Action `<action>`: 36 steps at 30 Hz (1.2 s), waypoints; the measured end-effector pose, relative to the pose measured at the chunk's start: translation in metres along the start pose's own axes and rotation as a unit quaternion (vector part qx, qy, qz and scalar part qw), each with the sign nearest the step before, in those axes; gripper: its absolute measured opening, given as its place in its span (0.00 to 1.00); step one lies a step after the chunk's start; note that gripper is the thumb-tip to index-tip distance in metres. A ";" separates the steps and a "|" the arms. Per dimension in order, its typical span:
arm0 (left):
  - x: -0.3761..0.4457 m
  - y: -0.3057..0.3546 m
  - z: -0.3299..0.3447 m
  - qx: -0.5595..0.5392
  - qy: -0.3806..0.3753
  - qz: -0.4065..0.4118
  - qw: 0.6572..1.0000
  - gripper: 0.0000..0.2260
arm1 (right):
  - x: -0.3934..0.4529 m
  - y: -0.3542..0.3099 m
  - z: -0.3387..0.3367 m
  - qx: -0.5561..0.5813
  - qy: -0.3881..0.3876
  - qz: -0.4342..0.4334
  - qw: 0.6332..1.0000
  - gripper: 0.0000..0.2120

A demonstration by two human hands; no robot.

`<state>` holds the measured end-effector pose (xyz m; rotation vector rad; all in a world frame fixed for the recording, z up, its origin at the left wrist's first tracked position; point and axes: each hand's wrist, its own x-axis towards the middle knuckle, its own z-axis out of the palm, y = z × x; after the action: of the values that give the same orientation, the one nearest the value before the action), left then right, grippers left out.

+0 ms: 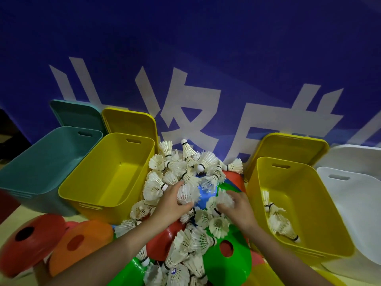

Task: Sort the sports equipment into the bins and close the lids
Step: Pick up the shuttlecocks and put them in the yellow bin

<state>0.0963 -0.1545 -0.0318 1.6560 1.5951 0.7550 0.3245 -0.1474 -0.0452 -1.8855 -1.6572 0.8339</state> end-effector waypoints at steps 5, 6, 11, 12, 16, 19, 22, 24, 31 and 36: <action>0.007 0.038 0.026 -0.001 -0.007 0.024 1.000 0.31 | -0.004 0.013 -0.065 0.005 0.084 -0.042 0.996 0.25; 0.009 0.046 0.033 -0.001 -0.011 0.033 0.999 0.31 | -0.005 0.019 -0.078 0.011 0.108 -0.047 0.993 0.25; 0.015 0.093 0.071 -0.007 -0.036 0.068 0.997 0.30 | -0.008 0.076 -0.149 0.038 0.167 -0.005 0.985 0.32; 0.017 0.102 0.080 -0.007 -0.041 0.077 0.996 0.30 | -0.008 0.091 -0.162 0.033 0.167 0.010 0.985 0.31; 0.027 0.135 0.123 -0.004 -0.069 0.115 0.991 0.30 | -0.012 0.146 -0.200 -0.034 0.152 0.067 0.986 0.30; 0.036 0.157 0.161 0.042 -0.130 0.128 0.982 0.31 | -0.017 0.175 -0.211 -0.092 0.126 0.067 0.985 0.32; 0.044 0.169 0.203 0.122 -0.221 0.133 0.958 0.33 | -0.025 0.195 -0.205 -0.156 0.084 0.002 0.984 0.32; 0.049 0.171 0.230 0.185 -0.271 0.130 0.936 0.34 | -0.029 0.208 -0.195 -0.201 0.060 -0.051 0.976 0.33; 0.067 0.160 0.289 0.306 -0.350 0.047 0.884 0.25 | -0.022 0.223 -0.189 -0.176 0.090 -0.075 0.977 0.32; 0.070 0.144 0.309 0.396 -0.406 -0.010 0.823 0.31 | -0.020 0.226 -0.187 -0.185 0.103 -0.080 0.974 0.33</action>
<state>0.4355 -0.1120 -0.0983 2.0791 1.2966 -0.7129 0.6133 -0.1930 -0.0742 -1.9615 -1.8973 0.2652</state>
